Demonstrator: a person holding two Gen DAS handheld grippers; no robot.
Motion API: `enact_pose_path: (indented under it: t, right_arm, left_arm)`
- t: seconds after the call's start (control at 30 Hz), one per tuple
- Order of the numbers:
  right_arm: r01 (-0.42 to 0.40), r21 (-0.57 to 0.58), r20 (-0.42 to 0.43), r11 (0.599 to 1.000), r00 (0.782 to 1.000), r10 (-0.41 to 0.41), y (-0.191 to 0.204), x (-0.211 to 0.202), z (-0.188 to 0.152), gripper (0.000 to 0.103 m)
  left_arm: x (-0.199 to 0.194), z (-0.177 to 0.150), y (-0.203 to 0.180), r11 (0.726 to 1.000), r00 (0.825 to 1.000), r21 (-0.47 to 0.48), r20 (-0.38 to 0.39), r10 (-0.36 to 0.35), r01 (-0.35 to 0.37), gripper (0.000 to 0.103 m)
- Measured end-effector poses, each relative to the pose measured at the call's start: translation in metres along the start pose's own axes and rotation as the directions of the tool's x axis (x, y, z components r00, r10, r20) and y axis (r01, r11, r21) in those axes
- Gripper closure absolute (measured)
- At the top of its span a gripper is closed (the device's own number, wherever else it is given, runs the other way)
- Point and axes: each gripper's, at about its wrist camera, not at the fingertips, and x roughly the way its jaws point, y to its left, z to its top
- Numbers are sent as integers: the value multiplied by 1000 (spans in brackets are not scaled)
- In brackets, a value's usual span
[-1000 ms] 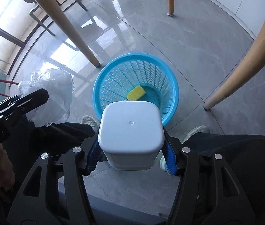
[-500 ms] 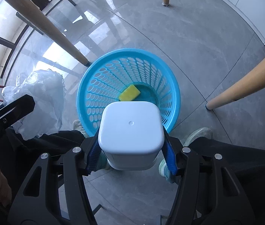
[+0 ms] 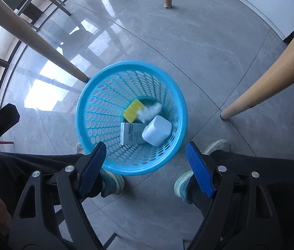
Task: Collect trash
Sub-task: 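Open both tools to drop the bag and container into the wastebasket, then raise both tools back toward the table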
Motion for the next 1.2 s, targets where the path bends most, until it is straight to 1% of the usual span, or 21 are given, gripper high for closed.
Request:
enact_pose_path:
  t: [0.13,0.23,0.3,0.4,0.43,0.5,0.57,0.67,0.83,0.93,1.07,1.2]
  right_arm:
    - [0,1,24,1000,1000,0,2,-13,-6,24]
    - [-9,-5,46,1000,999,9,1,-26,-11,23]
    - [4,-28,71,1000,997,-2,2,-35,-14,20]
    - [5,-39,87,999,996,-2,1,-47,-18,19]
    - [0,-37,89,999,996,3,0,-51,-21,19]
    - [-20,-31,92,999,996,22,-2,-62,-27,19]
    - [-50,-26,97,998,994,53,-4,-76,-33,16]
    - [-62,-36,115,997,991,66,-6,-95,-46,15]
    - [-91,-66,155,994,983,100,-3,-127,-69,14]
    - [-89,-94,190,992,976,105,-2,-147,-82,10]
    - [-87,-115,231,990,967,111,-5,-173,-99,10]
    - [-94,-134,266,987,955,127,-7,-197,-113,10]
  left_arm:
    - [-11,-2,-2,1000,1000,12,7,4,-4,48]
    - [-21,-6,-1,1000,1000,21,17,20,-20,48]
    - [-29,-8,-1,999,999,19,11,33,-33,48]
    - [-41,-14,2,1000,1000,-11,2,11,-10,48]
    - [-45,-17,2,1000,1000,-13,2,14,-14,48]
    - [-52,-23,2,999,999,-4,6,33,-33,48]
    - [-59,-28,0,998,998,14,9,59,-59,48]
    - [-68,-35,-4,995,996,40,19,89,-89,47]
    - [-82,-48,-4,993,994,45,15,113,-113,47]
    - [-99,-58,-4,991,992,56,42,123,-125,47]
    - [-131,-72,-5,987,985,79,104,135,-143,46]
    - [-160,-80,-2,984,976,79,162,146,-160,46]
